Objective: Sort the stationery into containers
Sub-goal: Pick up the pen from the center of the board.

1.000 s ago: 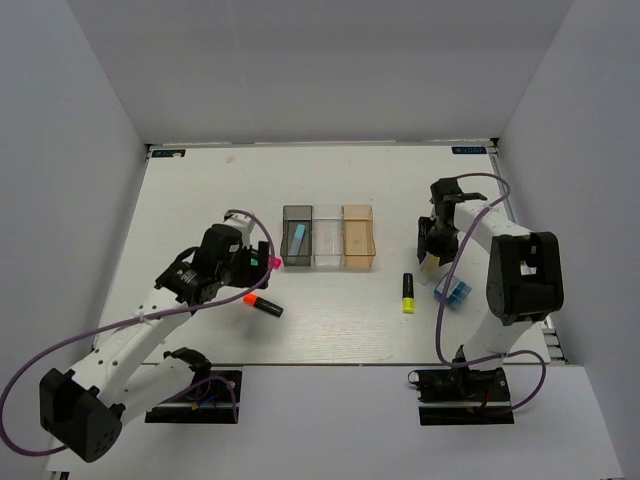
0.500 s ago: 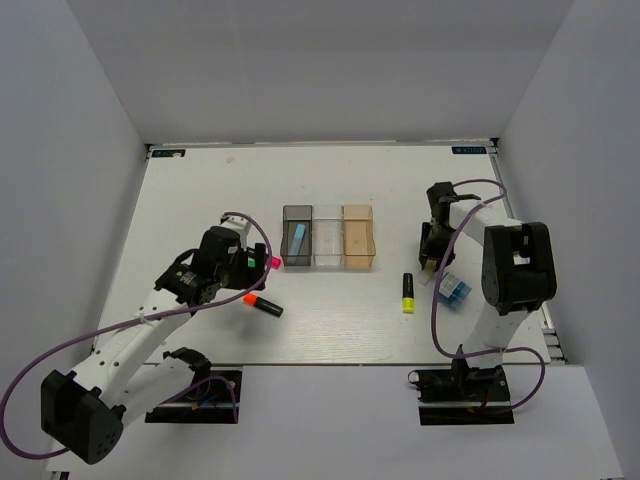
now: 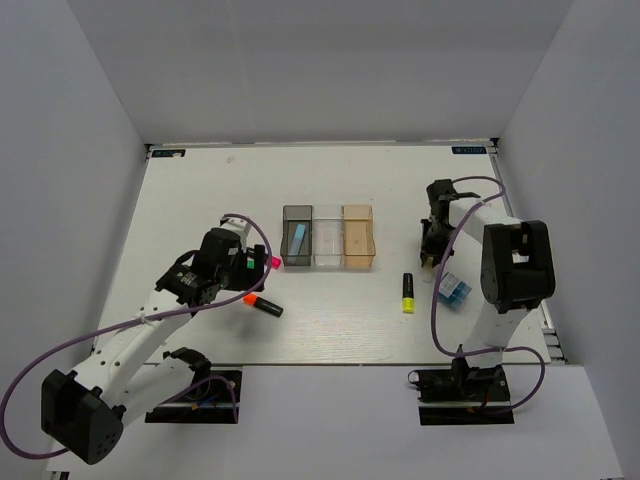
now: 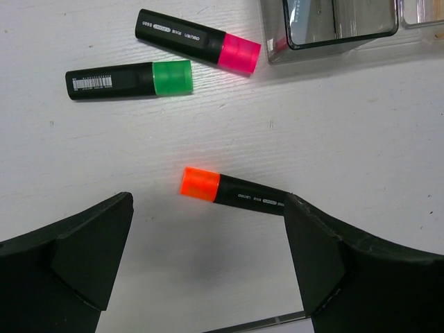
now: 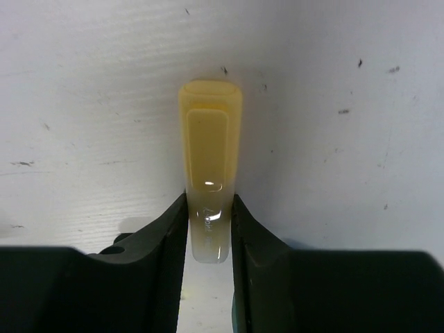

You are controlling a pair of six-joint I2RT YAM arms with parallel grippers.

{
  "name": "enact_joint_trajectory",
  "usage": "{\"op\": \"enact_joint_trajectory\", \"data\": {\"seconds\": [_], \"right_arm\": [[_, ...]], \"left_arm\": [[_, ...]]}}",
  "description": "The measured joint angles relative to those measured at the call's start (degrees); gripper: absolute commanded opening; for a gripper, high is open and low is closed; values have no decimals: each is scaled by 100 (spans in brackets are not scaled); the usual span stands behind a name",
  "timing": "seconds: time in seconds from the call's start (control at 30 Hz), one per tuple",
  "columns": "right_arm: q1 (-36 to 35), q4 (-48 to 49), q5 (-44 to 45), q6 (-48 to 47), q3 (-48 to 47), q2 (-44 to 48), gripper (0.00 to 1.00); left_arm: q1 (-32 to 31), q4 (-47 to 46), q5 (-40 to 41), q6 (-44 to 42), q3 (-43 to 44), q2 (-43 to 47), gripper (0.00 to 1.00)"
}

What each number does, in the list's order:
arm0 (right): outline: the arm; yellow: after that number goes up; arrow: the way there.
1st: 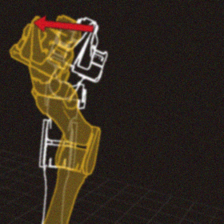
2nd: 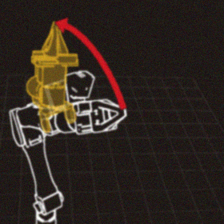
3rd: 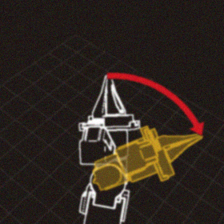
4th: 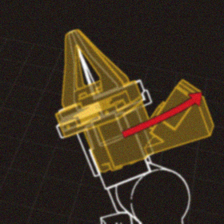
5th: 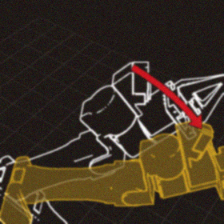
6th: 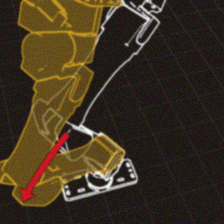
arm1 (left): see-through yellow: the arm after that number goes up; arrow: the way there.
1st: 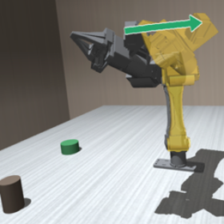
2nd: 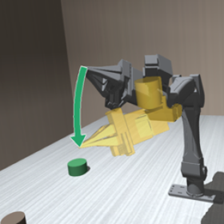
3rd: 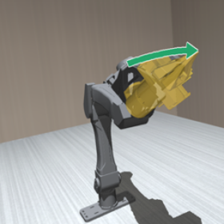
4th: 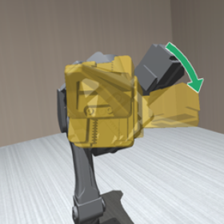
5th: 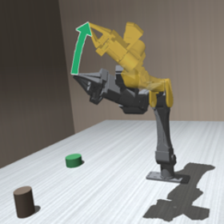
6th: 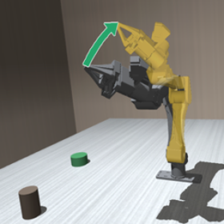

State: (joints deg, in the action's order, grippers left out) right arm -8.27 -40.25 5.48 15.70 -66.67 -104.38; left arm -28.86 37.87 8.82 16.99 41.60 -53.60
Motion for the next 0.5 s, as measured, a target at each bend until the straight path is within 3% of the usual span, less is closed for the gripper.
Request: {"op": "enact_joint_trajectory", "data": {"seconds": [0.1,0.27,0.5], "right_arm": [[-2,273,-192,-254,0,70,0],[-72,481,-1311,-876,-94,704,0],[-800,433,-2841,-1279,-1185,1134,0]], "left_arm": [[0,-20,4,0,0,7,100],[0,-44,31,0,-20,7,100],[35,-50,374,79,-74,-109,93]]}}
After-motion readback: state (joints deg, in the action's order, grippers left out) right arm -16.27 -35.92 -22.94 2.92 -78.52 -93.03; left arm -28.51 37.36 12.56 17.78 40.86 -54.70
